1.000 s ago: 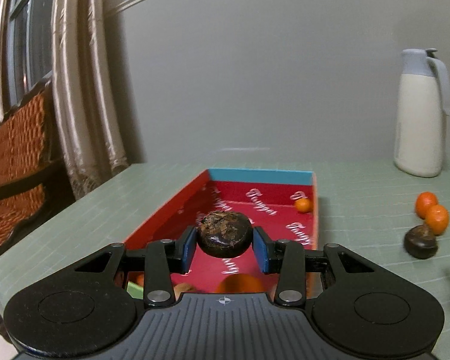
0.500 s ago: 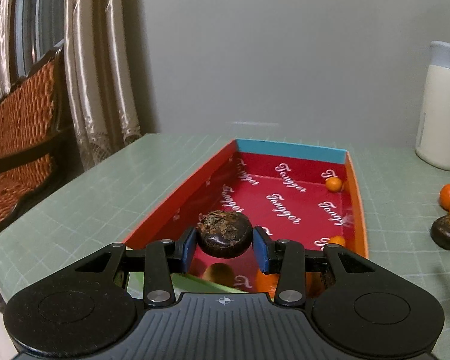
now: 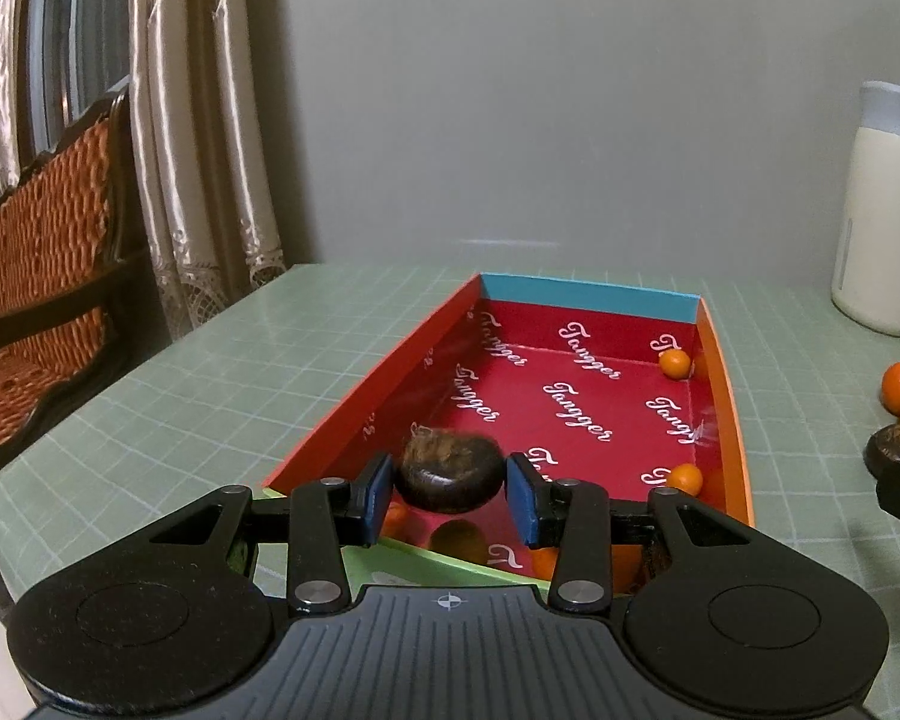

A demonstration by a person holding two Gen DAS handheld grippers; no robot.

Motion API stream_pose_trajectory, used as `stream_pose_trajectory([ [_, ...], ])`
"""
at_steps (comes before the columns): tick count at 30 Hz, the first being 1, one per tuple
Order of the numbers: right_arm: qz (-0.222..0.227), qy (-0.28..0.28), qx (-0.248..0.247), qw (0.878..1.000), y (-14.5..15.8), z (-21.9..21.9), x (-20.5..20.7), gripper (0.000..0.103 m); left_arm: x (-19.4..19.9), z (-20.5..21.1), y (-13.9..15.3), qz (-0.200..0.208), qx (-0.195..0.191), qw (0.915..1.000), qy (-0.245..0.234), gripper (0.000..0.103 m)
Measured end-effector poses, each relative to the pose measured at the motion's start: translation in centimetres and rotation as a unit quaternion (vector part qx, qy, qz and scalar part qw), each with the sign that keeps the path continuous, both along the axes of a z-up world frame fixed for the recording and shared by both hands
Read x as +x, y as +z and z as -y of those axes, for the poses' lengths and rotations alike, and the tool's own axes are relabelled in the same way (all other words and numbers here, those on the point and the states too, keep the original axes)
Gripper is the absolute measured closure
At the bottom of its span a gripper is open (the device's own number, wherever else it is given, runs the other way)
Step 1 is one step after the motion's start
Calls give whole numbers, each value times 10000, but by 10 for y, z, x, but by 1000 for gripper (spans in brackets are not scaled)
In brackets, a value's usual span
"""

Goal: Organize fruits
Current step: 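Carry the dark brown fruit with the left tool into the box and release, then reach the right tool to the other dark brown fruit and close on it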

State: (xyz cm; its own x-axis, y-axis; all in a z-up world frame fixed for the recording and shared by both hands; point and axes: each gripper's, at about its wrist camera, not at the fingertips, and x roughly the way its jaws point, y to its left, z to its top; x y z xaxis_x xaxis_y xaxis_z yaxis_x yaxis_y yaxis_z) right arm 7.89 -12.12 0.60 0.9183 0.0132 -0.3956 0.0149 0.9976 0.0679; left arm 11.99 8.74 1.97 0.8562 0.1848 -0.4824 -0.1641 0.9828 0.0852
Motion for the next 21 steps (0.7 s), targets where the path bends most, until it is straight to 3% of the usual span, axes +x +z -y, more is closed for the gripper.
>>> stream_pose_trajectory([
  [1,8,-6,0,10000,0,0,0,0,-1,0,0,7,15,10000,25,56],
  [4,9,-34,24,10000,1,0,2,0,-5,-1,3,129,66,9998,133,24],
  [21,-139,-189,0,9997,-2,3,15,0,-21,-23,8,423,133,9980,444,22],
])
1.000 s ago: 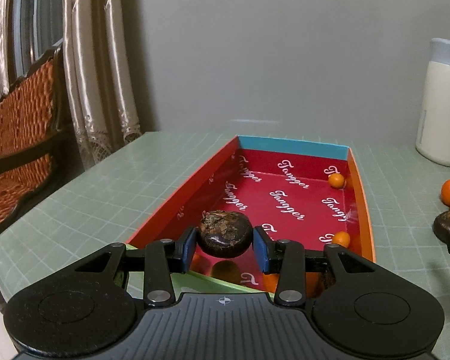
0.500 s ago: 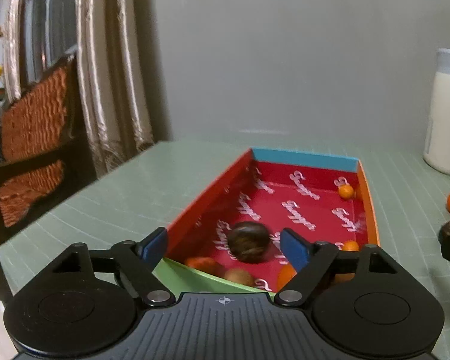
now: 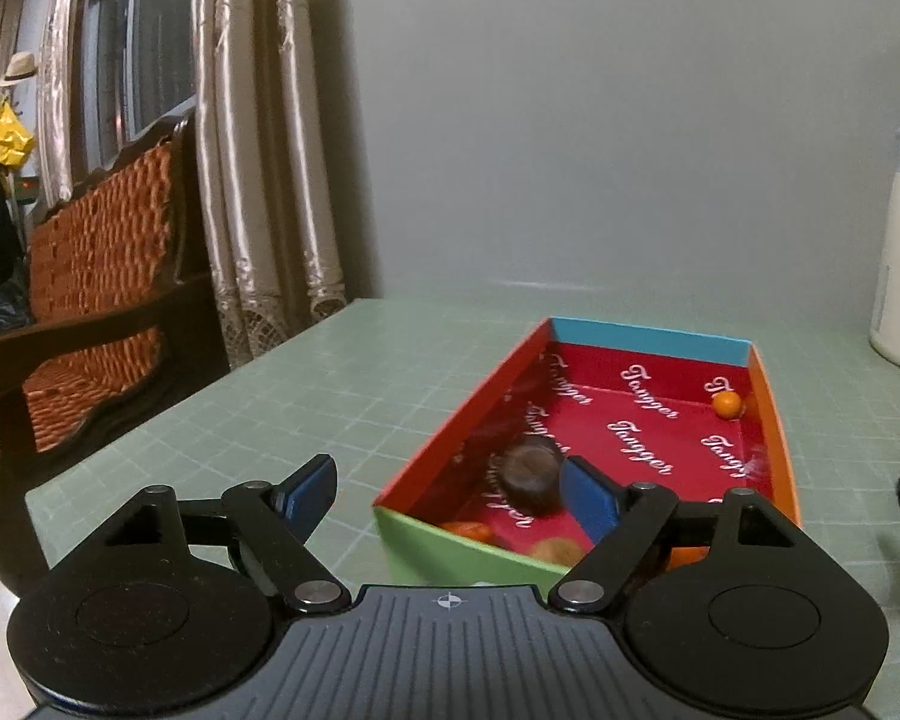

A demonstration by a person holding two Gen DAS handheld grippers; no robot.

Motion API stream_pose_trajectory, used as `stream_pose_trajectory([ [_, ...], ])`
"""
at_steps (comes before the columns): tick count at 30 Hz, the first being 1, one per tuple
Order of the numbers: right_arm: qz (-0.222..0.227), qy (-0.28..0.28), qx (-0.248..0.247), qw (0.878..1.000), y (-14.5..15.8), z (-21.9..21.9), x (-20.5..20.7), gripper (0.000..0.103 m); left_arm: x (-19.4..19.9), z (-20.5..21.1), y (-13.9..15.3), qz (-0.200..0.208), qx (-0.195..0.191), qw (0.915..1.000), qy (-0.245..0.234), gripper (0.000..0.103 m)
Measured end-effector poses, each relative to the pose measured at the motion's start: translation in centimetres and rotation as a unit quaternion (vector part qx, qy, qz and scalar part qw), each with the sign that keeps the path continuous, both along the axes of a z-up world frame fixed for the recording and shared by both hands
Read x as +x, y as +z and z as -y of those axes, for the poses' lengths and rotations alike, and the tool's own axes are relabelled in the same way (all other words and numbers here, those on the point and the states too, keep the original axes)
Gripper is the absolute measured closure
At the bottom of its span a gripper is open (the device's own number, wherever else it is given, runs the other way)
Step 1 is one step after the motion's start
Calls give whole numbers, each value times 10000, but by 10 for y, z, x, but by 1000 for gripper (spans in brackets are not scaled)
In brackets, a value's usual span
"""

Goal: Organize fruits
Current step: 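Reach the right tool to the other dark brown fruit and close on it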

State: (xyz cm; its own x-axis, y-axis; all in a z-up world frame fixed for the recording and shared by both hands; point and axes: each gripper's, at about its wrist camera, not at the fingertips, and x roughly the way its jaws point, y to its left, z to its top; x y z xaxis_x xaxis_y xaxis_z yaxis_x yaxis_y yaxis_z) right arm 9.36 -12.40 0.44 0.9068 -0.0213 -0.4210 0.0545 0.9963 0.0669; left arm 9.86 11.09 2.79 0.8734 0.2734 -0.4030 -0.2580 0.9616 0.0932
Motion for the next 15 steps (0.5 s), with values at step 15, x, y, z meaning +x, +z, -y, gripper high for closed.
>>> stream_pose_trajectory([
  [15,-477,-332,-97,9983,-9,7,33,0,-9,-25,-2,-39,69,9994,337,21],
])
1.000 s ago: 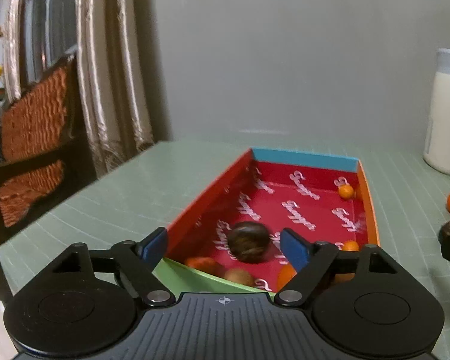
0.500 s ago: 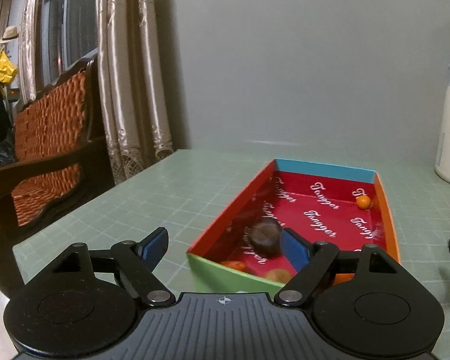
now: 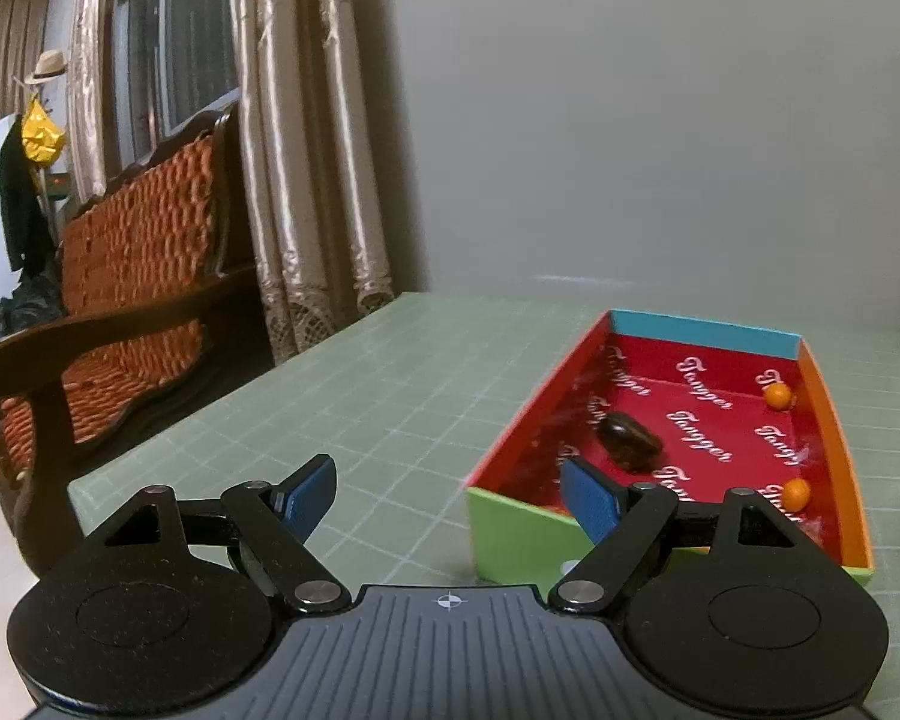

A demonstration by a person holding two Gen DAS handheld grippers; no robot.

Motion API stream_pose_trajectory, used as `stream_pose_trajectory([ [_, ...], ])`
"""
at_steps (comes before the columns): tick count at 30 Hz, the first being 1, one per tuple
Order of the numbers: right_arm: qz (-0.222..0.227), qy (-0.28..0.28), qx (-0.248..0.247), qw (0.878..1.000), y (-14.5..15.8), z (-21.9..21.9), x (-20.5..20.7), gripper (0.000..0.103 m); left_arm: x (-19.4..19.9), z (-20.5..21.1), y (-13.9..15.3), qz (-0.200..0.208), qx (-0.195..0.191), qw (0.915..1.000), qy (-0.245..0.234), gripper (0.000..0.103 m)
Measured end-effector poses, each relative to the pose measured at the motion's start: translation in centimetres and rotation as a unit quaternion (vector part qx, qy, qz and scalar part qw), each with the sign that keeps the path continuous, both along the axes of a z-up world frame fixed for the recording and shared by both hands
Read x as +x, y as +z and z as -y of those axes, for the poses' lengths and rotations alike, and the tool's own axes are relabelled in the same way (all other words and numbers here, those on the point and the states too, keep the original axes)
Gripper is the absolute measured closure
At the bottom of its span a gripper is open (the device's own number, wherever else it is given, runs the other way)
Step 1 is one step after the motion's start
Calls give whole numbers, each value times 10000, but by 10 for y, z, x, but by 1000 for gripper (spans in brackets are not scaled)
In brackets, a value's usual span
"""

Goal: Organize fruits
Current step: 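Reach the right tool to the other dark brown fruit and close on it, then carry the dark brown fruit with the right tool into the box and open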

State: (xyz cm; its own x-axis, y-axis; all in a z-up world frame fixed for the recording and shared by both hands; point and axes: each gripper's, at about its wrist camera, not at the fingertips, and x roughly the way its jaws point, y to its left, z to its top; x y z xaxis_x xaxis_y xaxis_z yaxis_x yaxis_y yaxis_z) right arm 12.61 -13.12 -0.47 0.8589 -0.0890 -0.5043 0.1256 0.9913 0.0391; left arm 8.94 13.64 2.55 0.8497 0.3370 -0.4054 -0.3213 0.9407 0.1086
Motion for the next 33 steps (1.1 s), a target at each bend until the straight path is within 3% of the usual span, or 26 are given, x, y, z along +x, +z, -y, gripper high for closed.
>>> stream_pose_trajectory([
  [6,-236,-67,4,9997,-5,1,16,1,-3,-10,0,5,-65,9999,117,17],
  [9,-292,-34,78,9995,-6,3,21,7,-4,-12,0,4,-75,9999,129,17],
  [14,-432,-17,231,9988,-10,8,29,23,-4,-14,0,10,-125,9998,159,16],
  [18,-364,1,237,9991,-10,8,28,55,-4,-13,0,-2,-119,9998,146,16],
  [33,-285,175,310,9990,-6,7,23,57,-4,-13,1,-21,-110,9998,162,16],
])
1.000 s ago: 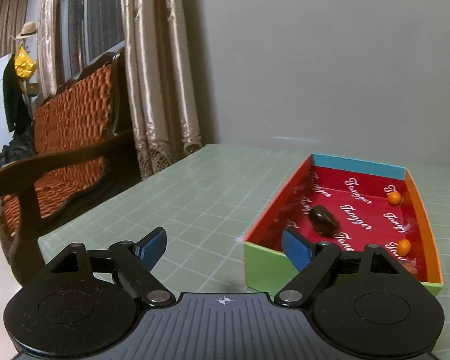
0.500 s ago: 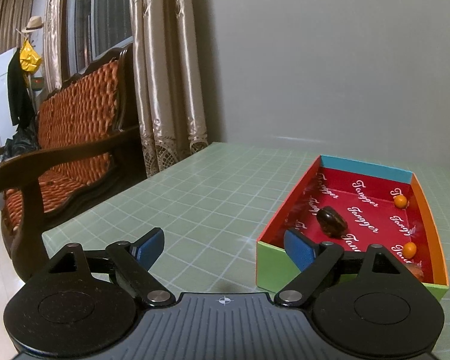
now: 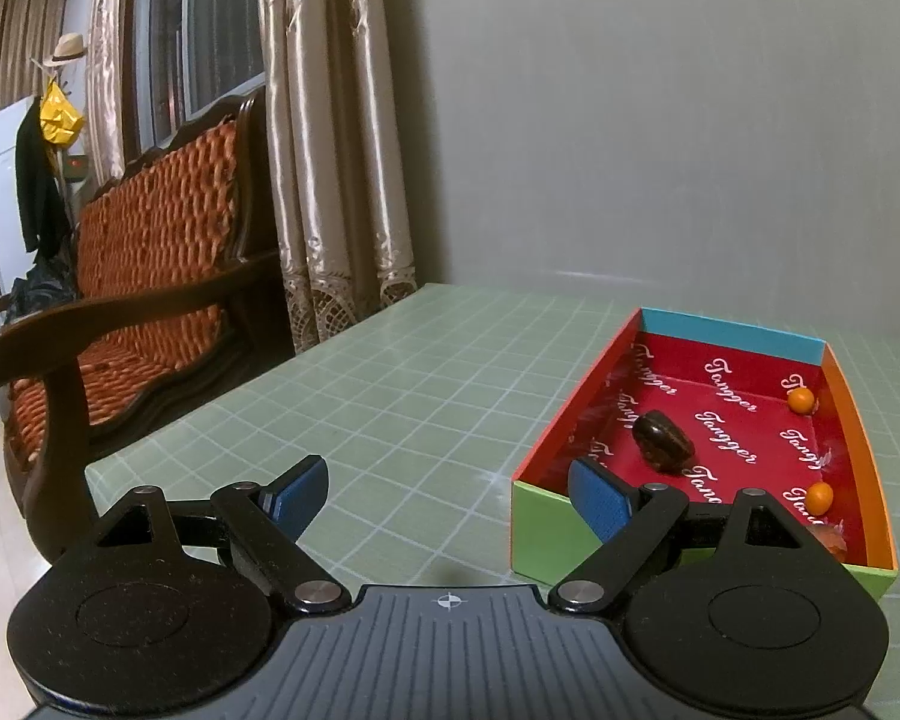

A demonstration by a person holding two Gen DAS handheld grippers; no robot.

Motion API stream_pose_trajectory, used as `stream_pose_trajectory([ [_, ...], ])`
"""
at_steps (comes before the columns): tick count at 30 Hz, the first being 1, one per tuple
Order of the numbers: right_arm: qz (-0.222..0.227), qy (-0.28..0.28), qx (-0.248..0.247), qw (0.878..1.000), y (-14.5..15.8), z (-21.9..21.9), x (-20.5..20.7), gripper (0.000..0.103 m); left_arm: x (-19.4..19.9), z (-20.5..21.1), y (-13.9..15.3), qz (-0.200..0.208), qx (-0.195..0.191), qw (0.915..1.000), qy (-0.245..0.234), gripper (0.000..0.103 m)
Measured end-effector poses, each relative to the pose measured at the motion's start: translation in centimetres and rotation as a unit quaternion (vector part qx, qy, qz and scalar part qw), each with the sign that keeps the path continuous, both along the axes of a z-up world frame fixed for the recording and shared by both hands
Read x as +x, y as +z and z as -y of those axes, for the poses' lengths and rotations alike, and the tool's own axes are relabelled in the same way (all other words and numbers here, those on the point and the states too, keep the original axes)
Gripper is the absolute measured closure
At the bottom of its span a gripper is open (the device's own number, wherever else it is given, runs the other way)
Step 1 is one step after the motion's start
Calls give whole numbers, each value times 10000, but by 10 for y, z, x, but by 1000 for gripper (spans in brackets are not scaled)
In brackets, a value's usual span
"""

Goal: Organize fruits
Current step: 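Carry the dark brown fruit with the right tool into the box and open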

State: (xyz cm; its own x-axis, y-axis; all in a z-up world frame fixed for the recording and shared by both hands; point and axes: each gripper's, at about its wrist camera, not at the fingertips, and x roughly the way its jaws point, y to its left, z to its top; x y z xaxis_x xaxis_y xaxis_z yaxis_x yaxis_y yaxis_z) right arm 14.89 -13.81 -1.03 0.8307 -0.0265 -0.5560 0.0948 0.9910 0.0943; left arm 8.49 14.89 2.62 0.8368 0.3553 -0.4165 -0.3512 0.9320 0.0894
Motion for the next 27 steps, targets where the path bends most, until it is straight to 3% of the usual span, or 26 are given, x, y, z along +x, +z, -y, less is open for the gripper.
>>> stream_pose_trajectory([
  [14,502,334,20,9982,18,-13,-21,57,-8,-15,3,36,-137,9996,232,16],
  [27,1138,1596,197,9804,39,-66,-38,57,-22,-49,0,-13,-157,9978,643,16],
])
